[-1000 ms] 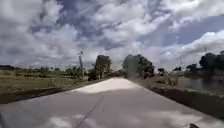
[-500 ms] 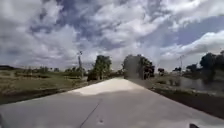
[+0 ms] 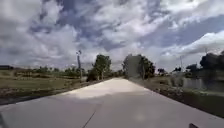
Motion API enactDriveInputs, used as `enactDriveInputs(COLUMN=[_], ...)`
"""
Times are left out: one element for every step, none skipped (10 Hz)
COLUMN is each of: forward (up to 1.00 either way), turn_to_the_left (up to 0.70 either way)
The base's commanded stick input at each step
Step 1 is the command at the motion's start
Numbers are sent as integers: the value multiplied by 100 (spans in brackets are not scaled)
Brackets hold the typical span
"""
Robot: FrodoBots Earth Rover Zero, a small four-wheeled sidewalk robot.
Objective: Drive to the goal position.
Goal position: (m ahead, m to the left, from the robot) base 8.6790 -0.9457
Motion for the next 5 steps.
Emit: enactDriveInputs(forward=[69, 69, 69, 69, 69], turn_to_the_left=[1, 1, 1, 1, 1])
